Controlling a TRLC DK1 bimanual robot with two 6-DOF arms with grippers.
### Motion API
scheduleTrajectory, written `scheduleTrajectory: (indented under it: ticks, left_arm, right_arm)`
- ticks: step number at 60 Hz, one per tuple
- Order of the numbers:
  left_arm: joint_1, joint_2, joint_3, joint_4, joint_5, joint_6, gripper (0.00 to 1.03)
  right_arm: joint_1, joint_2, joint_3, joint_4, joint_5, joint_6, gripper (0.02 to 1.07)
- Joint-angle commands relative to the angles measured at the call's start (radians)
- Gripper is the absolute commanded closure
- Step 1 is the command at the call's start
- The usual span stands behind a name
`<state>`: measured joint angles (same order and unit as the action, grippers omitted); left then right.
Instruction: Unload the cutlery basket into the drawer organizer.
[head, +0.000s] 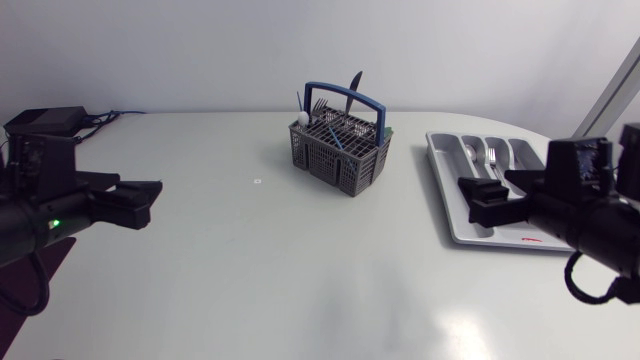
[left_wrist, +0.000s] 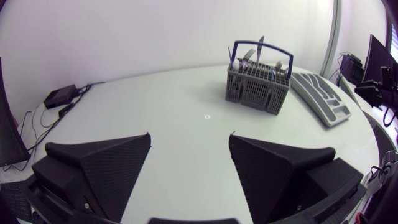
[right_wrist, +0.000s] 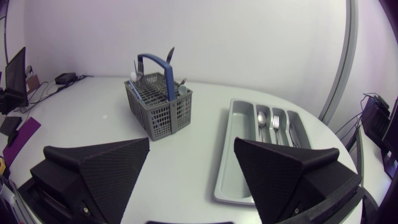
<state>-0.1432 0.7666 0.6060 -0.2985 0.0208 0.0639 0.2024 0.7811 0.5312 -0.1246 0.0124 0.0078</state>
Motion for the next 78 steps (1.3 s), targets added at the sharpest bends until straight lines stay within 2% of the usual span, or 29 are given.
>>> scheduleTrajectory:
  ticks: [1,8,11,15,24,31,34,37,44,54,64,78]
  left_arm:
    - [-0.027,0.111,0.083,-0.056,0.010,0.022,0.09]
    - [-0.036,0.204,0.126,-0.080,0.039,0.102,0.09]
    - [-0.047,0.266,0.150,-0.100,0.048,0.169,0.09]
    - [-0.067,0.338,0.176,-0.114,0.051,0.255,0.09]
    - [-0.068,0.484,0.259,-0.134,0.056,0.315,0.09]
    - [-0.044,0.543,0.307,-0.110,0.165,0.378,0.09]
    - [-0.027,0.594,0.348,-0.108,0.215,0.398,0.09]
    - [-0.012,0.628,0.377,-0.108,0.248,0.409,0.09]
    - [0.025,0.694,0.434,-0.080,0.357,0.419,0.09]
    - [0.031,0.714,0.449,-0.007,0.421,0.418,0.09]
    - [0.019,0.715,0.460,0.050,0.426,0.404,0.11]
    - [0.011,0.734,0.472,0.056,0.426,0.404,0.12]
  right_arm:
    - [0.009,0.129,0.095,-0.072,-0.003,0.008,0.09]
    - [0.006,0.267,0.184,-0.141,-0.075,-0.017,0.09]
    - [0.002,0.326,0.227,-0.191,-0.123,-0.043,0.07]
    - [0.000,0.417,0.285,-0.234,-0.132,-0.086,0.07]
    - [0.008,0.553,0.351,-0.213,-0.161,-0.173,0.07]
    - [0.009,0.647,0.423,-0.210,-0.166,-0.209,0.07]
    - [0.003,0.681,0.463,-0.208,-0.201,-0.213,0.07]
    - [-0.003,0.701,0.487,-0.199,-0.244,-0.239,0.07]
    - [-0.004,0.777,0.570,-0.167,-0.272,-0.255,0.07]
    - [-0.001,0.896,0.690,-0.095,-0.289,-0.253,0.07]
    - [0.015,1.043,0.831,-0.066,-0.284,-0.258,0.07]
    - [0.011,1.213,1.010,-0.043,-0.281,-0.256,0.17]
